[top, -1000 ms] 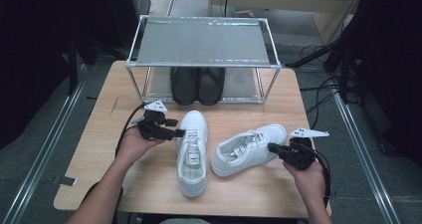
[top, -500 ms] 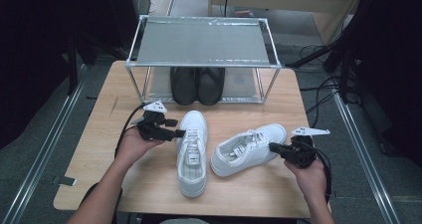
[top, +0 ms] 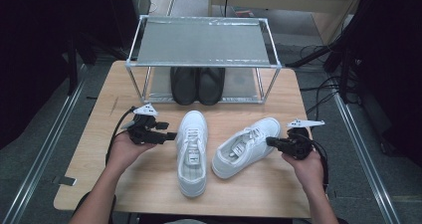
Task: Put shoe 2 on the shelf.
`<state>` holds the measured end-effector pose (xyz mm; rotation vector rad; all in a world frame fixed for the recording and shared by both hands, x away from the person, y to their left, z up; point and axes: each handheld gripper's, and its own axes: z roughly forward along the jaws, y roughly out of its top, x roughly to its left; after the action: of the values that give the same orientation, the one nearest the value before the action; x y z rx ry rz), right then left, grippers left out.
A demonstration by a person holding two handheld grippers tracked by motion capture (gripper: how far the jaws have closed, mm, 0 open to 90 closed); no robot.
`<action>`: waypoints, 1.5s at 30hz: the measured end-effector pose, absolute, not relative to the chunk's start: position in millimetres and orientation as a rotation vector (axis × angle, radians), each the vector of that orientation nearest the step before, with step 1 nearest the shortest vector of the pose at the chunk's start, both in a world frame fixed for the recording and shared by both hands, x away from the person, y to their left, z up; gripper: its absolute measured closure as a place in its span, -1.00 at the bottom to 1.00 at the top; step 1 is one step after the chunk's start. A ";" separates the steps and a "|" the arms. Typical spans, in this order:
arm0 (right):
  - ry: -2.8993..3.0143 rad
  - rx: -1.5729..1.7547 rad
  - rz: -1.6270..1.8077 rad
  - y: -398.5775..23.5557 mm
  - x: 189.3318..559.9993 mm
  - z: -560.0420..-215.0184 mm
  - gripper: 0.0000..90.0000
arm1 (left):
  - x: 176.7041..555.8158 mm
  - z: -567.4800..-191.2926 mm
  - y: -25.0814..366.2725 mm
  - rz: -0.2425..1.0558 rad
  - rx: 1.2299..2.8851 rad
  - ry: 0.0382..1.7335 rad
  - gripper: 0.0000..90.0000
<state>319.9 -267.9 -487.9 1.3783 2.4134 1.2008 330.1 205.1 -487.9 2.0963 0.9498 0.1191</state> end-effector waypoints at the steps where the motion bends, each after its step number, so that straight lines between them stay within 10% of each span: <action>1: 2.415 1.380 1.204 -267.4 321.6 -487.9 0.99 | 329.1 -488.0 206.4 0.123 2.097 0.950 -0.10; 45: 2.509 1.298 1.269 -213.1 387.1 -490.9 1.00 | 285.6 -491.5 231.4 0.151 2.016 1.040 -0.18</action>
<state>387.1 -213.1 -490.9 1.2977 2.5086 1.2692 285.6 231.4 -491.5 2.0163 1.0400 0.1509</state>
